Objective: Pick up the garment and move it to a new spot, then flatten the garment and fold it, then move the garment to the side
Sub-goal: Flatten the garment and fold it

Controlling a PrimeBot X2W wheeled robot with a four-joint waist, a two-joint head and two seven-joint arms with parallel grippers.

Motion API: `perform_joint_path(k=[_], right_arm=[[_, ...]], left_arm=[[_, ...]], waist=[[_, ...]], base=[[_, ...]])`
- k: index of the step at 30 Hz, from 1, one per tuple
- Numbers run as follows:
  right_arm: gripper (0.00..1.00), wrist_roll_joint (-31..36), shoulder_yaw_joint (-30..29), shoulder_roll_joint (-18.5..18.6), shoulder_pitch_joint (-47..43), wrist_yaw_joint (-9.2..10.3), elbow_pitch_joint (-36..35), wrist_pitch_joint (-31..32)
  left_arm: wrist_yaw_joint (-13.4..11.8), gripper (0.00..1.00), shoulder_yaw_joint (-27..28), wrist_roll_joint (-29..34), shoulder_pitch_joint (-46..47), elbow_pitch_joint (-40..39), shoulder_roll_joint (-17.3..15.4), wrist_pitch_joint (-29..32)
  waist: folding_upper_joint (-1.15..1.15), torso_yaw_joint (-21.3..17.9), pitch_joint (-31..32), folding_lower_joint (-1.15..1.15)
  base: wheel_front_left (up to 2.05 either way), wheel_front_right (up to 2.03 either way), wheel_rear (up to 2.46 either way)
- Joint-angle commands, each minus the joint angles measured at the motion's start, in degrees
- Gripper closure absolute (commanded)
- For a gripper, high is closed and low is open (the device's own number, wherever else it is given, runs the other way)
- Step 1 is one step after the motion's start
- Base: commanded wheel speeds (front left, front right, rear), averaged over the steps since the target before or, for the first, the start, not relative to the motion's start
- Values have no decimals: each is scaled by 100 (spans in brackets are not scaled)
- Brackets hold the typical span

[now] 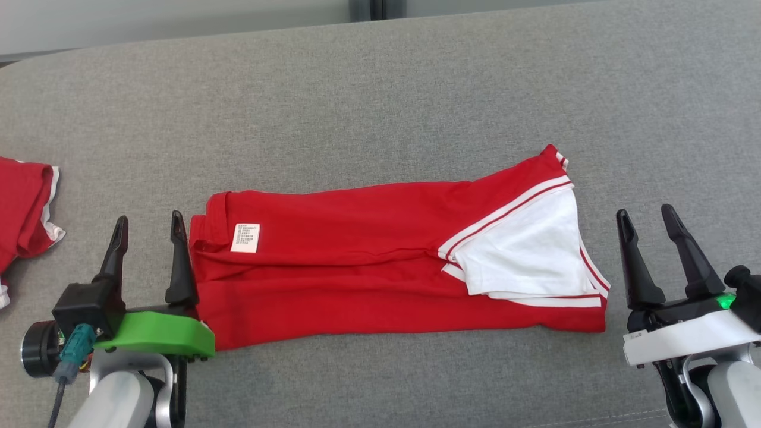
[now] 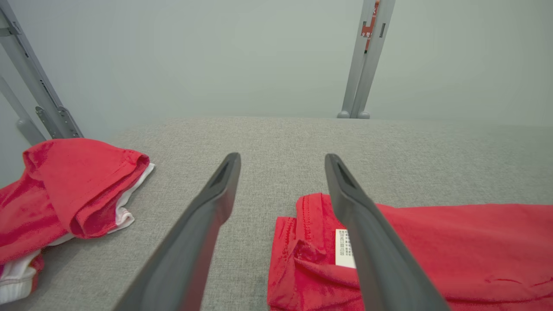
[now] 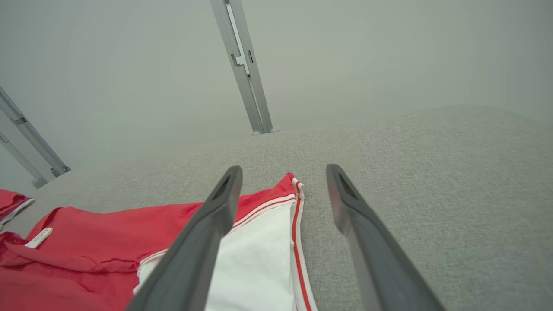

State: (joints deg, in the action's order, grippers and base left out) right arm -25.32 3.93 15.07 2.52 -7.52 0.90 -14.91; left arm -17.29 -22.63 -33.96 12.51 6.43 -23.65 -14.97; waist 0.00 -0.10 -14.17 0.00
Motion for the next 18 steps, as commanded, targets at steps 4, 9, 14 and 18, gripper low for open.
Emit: perform_joint_path(k=[4,9,14,18], right_arm=[[0,390,-253,-102,-146,7,-286,210],[0,566,-370,-186,-312,7,-465,436],[0,640,-404,-252,-432,7,-594,564],[0,654,-436,-281,-477,7,-644,617]], left_arm=[[-220,0,22,391,-436,-491,81,-21],[-311,0,-16,537,-765,-673,128,-21],[-333,0,1,608,-902,-724,144,-22],[-319,0,12,646,-906,-732,152,-22]], waist=[[0,-40,230,0],[0,-38,407,0],[0,-36,496,0],[0,-24,508,0]], base=[[0,0,0],[0,0,0],[0,0,0],[0,0,0]])
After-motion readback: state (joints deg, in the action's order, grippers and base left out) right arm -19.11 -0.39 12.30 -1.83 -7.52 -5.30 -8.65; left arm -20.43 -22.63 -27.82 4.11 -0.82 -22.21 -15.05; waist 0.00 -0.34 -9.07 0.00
